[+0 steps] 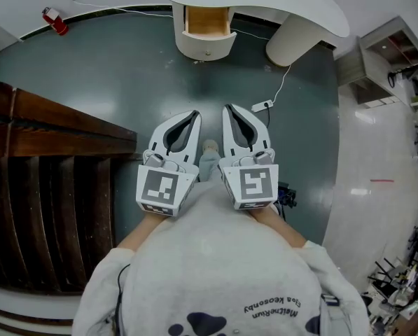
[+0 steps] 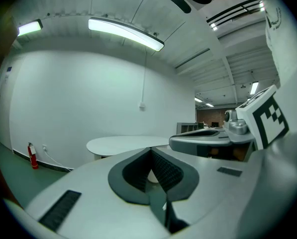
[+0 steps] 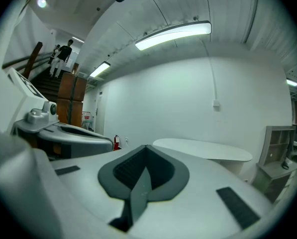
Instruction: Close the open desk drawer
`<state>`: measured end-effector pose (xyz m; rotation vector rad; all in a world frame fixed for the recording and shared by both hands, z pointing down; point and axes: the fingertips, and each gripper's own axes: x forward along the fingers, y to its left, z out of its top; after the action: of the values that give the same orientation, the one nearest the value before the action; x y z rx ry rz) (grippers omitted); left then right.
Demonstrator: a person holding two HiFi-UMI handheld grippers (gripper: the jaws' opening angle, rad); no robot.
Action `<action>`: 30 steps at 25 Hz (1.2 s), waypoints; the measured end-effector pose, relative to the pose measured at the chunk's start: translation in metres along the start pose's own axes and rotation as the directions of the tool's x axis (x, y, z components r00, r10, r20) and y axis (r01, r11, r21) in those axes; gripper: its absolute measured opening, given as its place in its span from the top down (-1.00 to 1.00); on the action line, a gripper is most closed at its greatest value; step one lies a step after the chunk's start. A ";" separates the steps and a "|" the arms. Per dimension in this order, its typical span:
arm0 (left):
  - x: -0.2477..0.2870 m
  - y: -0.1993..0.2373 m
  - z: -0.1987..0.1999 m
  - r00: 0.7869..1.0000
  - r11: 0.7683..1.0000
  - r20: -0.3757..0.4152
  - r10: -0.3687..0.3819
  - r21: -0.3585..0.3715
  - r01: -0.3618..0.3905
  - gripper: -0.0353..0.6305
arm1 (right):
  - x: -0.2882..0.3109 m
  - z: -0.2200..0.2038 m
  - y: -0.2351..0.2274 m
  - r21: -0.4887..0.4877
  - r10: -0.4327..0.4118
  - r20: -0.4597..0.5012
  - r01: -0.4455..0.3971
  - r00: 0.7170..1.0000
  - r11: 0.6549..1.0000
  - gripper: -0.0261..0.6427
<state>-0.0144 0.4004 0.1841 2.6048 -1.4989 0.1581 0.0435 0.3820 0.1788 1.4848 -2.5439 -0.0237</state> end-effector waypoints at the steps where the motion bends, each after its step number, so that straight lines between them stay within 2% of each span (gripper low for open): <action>1: 0.009 0.004 0.002 1.000 1.000 0.000 0.008 0.000 -0.008 0.87 | 0.008 0.000 -0.006 0.001 0.009 -0.001 -0.009 1.000 1.000 0.87; 13: 0.104 0.029 0.018 0.993 0.993 -0.008 0.119 0.008 -0.119 0.87 | 0.087 -0.001 -0.080 0.009 0.124 0.017 -0.124 0.992 0.992 0.87; 22: 0.125 0.040 0.015 0.988 0.988 -0.030 0.154 0.003 -0.154 0.87 | 0.106 -0.009 -0.094 0.023 0.160 0.009 -0.160 0.987 0.987 0.87; 30: 0.139 0.056 0.015 0.988 0.988 -0.020 0.156 0.000 -0.156 0.87 | 0.122 -0.012 -0.098 0.001 0.157 0.003 -0.157 0.988 0.988 0.87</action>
<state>0.0069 0.2520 0.1948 2.4765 -1.6946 0.1976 0.0716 0.2285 0.1989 1.2815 -2.6551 -0.0021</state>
